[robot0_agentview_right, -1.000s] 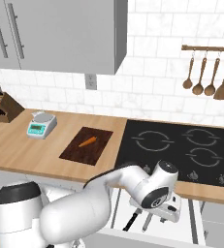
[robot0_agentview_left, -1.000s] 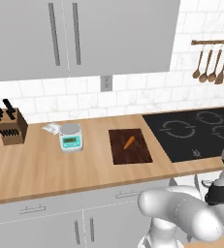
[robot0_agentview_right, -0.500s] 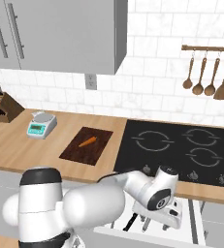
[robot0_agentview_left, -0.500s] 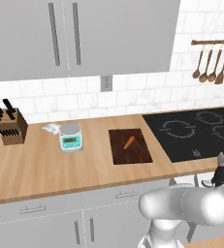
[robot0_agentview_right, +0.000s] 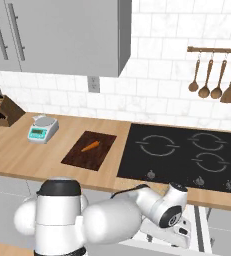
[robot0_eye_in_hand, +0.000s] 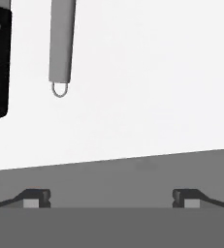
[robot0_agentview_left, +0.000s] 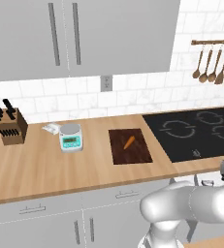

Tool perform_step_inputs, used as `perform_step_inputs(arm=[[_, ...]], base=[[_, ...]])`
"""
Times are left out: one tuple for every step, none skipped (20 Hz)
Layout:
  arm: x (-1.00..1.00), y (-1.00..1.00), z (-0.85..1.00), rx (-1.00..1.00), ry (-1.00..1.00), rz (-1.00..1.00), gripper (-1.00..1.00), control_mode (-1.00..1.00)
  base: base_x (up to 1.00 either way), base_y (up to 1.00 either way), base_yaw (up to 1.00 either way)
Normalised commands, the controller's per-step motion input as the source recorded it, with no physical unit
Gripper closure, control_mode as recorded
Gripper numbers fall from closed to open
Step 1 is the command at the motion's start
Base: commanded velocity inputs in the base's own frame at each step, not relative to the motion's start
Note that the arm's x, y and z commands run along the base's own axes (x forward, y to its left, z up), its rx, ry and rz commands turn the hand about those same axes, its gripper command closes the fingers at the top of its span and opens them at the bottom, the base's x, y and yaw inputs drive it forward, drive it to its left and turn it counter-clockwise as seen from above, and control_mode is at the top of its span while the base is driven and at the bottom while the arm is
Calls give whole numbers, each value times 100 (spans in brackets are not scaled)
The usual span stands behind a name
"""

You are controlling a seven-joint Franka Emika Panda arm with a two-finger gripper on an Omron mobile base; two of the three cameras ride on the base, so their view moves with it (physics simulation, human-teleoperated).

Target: Place the appropriate cutting tool for cutting the carrot skin on the cutting board.

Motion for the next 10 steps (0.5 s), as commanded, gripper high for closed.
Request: perform_step_inputs(arm=[[-55,0,-37,1,8,6,-100,-100],[-56,0,-35,1,9,6,-100,-100],[-61,0,-32,2,10,7,-100,-100],[-61,0,-27,2,11,7,-100,-100],[-63,0,-21,3,13,7,-100,-100],[-62,0,-15,1,16,6,-100,-100],[-67,0,-8,1,17,6,-100,-100],[-66,0,-2,0,20,7,-100,-100],[-70,2,0,0,20,7,-100,-100],[-72,6,0,0,20,8,-100,-100]], base=[[0,0,0],[0,0,0],[0,0,0],[0,0,0],[0,0,0],[0,0,0],[0,0,0],[0,0,0],[0,0,0],[0,0,0]])
